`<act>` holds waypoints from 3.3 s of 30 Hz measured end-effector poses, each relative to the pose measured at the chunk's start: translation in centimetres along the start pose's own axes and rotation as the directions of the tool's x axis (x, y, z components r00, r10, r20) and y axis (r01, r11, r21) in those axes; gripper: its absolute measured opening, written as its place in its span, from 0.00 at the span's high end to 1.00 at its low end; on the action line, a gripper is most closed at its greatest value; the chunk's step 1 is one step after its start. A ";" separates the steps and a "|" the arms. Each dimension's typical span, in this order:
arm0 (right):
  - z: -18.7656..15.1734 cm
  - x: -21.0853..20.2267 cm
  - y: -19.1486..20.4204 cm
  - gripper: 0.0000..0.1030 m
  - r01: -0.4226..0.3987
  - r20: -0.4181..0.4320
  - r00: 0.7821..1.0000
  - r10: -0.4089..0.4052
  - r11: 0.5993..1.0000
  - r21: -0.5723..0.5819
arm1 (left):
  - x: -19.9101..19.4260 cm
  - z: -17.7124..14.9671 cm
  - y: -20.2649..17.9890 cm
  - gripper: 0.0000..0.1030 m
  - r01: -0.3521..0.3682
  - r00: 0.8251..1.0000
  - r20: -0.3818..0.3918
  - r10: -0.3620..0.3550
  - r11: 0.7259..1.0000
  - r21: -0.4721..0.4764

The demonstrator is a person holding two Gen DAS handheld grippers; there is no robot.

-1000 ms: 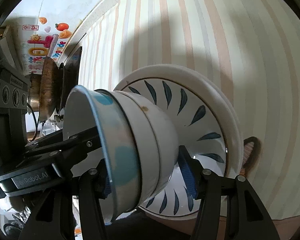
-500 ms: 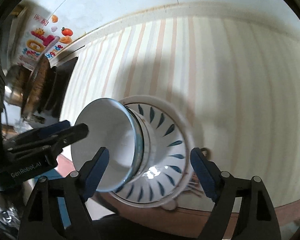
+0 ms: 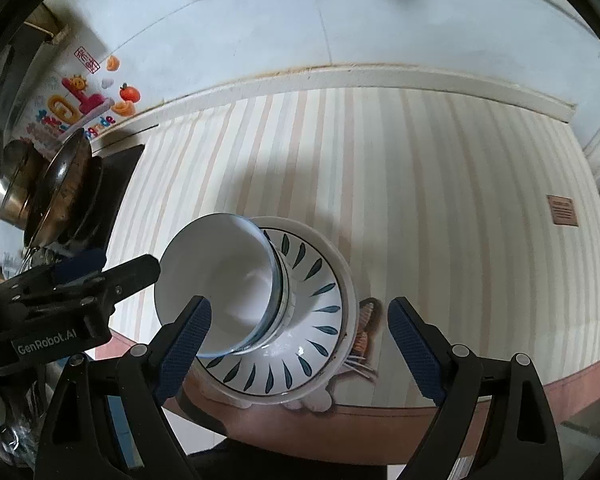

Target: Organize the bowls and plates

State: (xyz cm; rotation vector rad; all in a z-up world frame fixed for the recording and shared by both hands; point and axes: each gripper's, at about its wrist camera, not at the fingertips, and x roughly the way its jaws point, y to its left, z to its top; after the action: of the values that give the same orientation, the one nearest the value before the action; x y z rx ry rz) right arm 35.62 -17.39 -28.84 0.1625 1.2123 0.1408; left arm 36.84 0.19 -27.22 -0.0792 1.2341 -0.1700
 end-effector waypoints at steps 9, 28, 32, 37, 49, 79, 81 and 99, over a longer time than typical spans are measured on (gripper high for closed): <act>-3.0 -5.9 0.8 0.10 0.023 0.106 0.994 -0.026 0.999 0.026 | -6.4 -2.1 -1.3 0.14 -0.036 0.982 0.184 0.027 0.998 0.045; -14.5 -21.8 2.4 0.08 0.029 0.353 0.936 -0.010 0.998 -0.048 | -20.0 -14.8 -3.5 0.00 -0.084 0.917 0.392 0.074 0.996 0.008; -18.3 -24.5 2.8 0.07 0.041 0.379 0.925 -0.017 0.998 -0.057 | -22.5 -18.2 -3.7 0.00 -0.095 0.904 0.417 0.089 0.995 -0.006; -23.3 -28.0 3.4 0.06 0.058 0.426 0.904 -0.026 0.996 -0.061 | -24.8 -22.0 -3.8 0.00 -0.106 0.894 0.437 0.102 0.994 -0.015; -31.2 -32.2 4.7 0.05 0.130 0.471 0.878 -0.081 0.989 -0.072 | -26.4 -27.9 -3.4 0.00 -0.149 0.875 0.459 0.154 0.988 -0.046; -29.3 -31.6 5.7 0.05 0.126 0.466 0.882 -0.068 0.988 -0.094 | -27.7 -28.4 -2.6 0.00 -0.168 0.853 0.489 0.180 0.983 -0.068; -29.2 -31.7 5.6 0.05 0.125 0.470 0.880 -0.068 0.988 -0.092 | -27.8 -28.3 -2.7 0.00 -0.167 0.853 0.491 0.177 0.984 -0.066; -29.0 -31.8 4.9 0.05 0.138 0.475 0.876 -0.081 0.987 -0.087 | -28.2 -28.5 -3.3 0.00 -0.155 0.847 0.505 0.163 0.986 -0.058</act>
State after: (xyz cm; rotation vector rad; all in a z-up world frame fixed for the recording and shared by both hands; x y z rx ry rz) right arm -2.65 -17.38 -8.59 0.0194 0.7198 0.0670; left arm 0.64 2.71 -9.85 -0.0304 0.7046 0.0093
